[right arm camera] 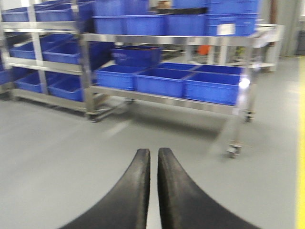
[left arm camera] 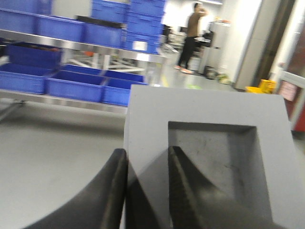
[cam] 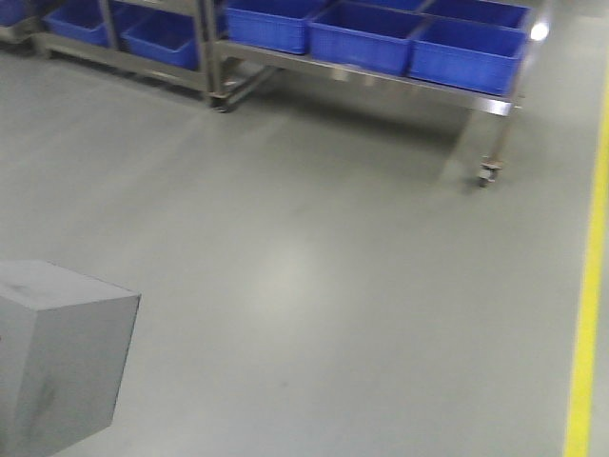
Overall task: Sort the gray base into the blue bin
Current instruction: 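Drive the base away from the table, turning toward the bin shelves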
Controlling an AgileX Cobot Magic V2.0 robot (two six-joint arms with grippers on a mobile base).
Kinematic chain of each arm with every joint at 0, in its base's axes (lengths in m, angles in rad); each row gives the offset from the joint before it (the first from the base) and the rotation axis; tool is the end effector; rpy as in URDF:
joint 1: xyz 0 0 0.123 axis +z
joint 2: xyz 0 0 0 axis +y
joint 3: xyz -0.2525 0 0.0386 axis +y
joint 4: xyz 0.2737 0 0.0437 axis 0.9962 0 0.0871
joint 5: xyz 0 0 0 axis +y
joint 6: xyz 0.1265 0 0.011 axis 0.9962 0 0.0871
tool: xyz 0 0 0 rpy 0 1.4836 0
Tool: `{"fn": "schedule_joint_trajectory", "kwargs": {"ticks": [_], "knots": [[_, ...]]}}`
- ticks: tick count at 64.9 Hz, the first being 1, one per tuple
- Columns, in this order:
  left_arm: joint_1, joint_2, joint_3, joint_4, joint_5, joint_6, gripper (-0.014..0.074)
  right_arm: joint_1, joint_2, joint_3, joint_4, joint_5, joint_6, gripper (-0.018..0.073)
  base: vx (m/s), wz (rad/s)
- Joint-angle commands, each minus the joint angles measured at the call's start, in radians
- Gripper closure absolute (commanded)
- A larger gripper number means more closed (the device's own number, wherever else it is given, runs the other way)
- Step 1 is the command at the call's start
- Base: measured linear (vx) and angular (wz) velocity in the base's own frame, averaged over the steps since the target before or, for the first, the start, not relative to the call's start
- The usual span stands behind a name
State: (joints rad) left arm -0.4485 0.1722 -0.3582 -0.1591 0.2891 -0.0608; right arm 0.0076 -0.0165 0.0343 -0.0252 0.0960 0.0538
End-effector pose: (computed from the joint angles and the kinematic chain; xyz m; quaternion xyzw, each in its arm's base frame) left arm 0.1287 -0.0683 0.2962 0.0992 0.7045 -0.2435 0.6592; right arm 0.1483 0.0008 0.1928 0.0084 0.7164 0.0118 0.6975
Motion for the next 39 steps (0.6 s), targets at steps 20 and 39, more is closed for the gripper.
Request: {"fn": "schedule_joint_trajectory", "kwargs": {"ticks": [20,39], "knots": [[-0.008,0.011,-0.028,-0.014,-0.107,-0.003,0.0589,-0.004,-0.009,-0.004,-0.006,-0.080,-0.007,0.0564,0.10,-0.70],[-0.008,0.011,-0.028,-0.014,-0.107,-0.003,0.0589,-0.004,-0.009,-0.004,-0.006,-0.080,-0.007,0.0564,0.12,-0.58]]}}
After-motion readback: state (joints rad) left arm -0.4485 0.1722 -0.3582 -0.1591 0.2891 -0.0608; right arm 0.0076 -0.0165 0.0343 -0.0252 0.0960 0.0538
